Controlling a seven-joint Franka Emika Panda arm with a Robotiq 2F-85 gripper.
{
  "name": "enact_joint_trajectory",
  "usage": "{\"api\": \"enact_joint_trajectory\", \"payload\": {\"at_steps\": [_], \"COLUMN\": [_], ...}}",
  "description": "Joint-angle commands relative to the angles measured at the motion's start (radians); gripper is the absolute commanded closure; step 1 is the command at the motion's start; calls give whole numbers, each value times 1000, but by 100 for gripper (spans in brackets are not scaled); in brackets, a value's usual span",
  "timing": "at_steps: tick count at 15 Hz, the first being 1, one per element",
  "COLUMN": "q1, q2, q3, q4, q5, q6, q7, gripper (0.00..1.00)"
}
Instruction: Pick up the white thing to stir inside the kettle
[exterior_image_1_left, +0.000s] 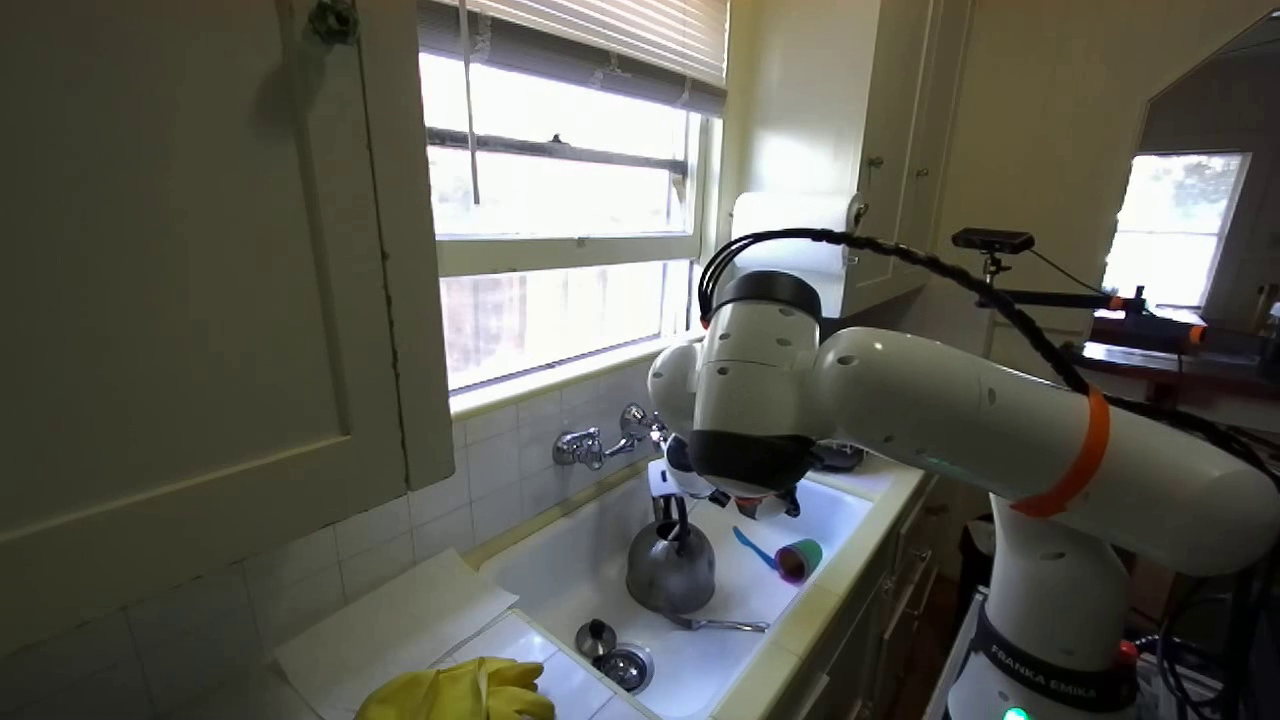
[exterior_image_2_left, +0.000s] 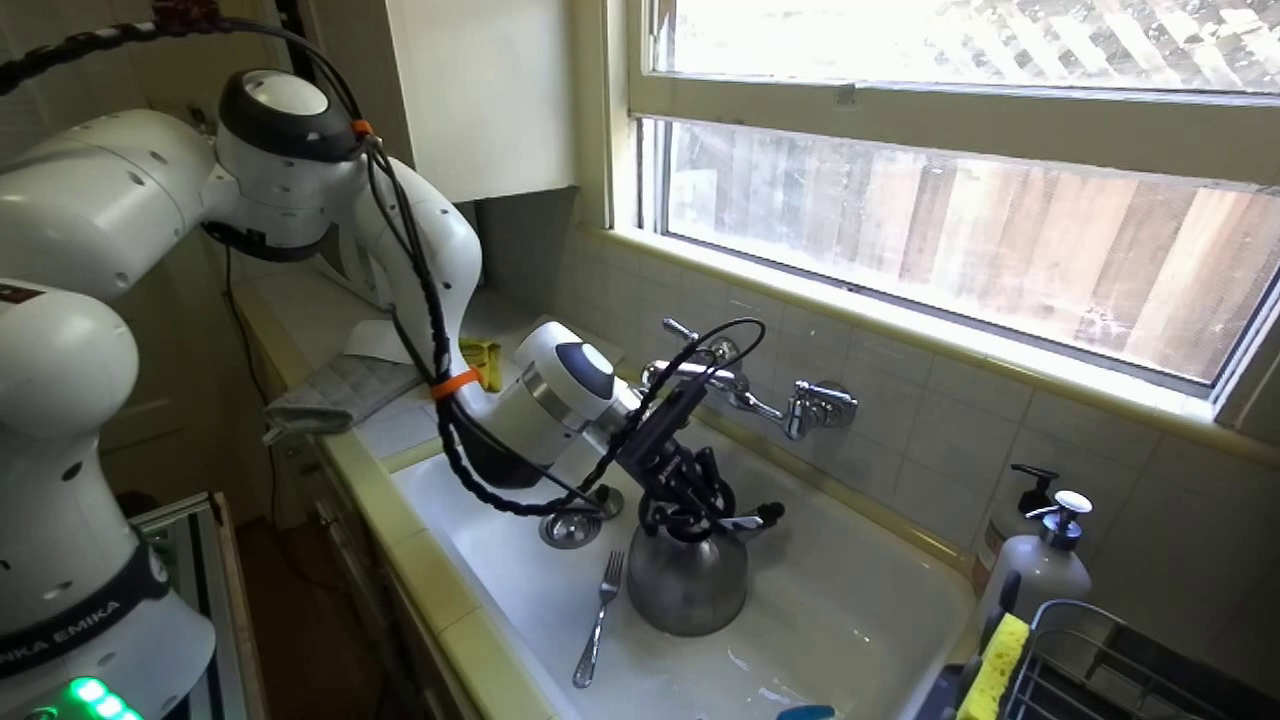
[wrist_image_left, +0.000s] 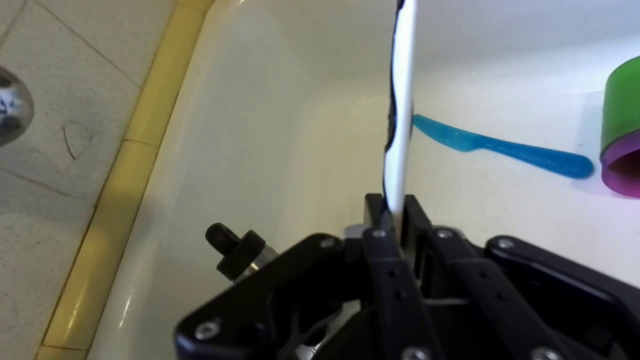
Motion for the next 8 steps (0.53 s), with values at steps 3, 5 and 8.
{"api": "enact_joint_trajectory", "payload": {"at_steps": [3,5,8], "q1": [38,46,47], "q2": [48,69,77], "q3": [-16,-28,-34], "q4": [2,3,1], "q5": [21,26,1], "q6": [-25,-36,-46], "q7": [13,19,4], "gripper": [97,97,97]}}
